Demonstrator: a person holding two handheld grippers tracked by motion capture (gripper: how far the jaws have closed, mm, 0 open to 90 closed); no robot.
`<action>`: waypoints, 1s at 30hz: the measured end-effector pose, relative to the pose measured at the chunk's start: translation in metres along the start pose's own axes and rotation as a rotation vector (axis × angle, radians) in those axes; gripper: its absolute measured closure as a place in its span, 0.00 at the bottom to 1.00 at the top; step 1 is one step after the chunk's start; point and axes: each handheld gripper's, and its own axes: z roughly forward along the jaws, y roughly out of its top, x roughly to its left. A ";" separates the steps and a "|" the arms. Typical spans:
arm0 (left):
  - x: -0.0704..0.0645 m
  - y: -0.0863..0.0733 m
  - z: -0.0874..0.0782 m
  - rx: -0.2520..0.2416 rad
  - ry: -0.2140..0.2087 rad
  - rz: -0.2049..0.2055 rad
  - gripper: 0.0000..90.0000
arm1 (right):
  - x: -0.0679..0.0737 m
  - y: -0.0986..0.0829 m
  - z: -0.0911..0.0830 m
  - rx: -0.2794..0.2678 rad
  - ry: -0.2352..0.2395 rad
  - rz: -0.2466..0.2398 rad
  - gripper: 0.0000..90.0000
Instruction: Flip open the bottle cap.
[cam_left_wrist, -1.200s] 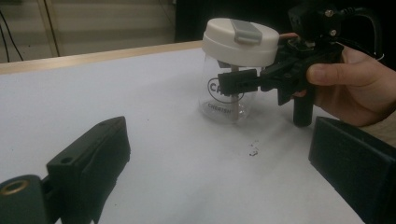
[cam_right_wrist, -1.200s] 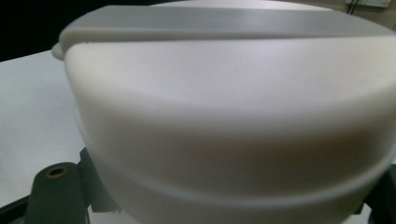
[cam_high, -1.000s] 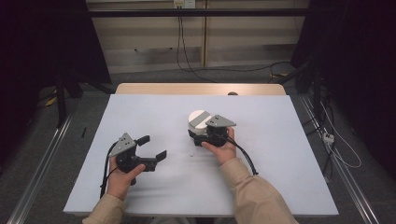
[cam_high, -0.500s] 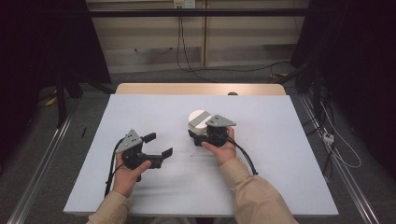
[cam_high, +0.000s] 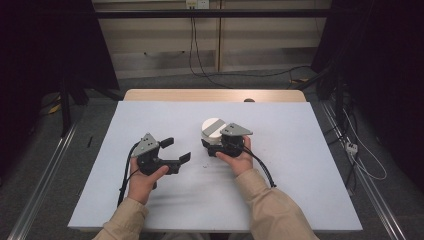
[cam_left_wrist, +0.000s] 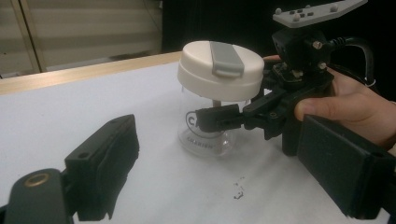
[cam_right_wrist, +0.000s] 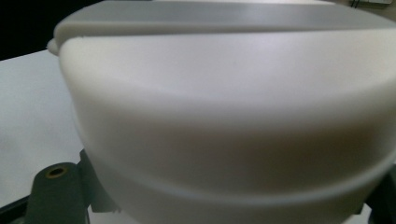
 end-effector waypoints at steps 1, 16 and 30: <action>0.000 0.000 0.001 0.000 0.001 0.000 0.14 | 0.000 0.000 0.000 0.000 0.000 0.000 0.20; 0.000 0.006 0.017 0.050 -0.025 -0.013 0.33 | 0.000 -0.001 0.000 0.000 -0.001 -0.004 0.21; 0.003 0.006 0.035 0.076 -0.028 -0.041 0.51 | 0.001 -0.001 0.000 0.004 -0.004 -0.002 0.21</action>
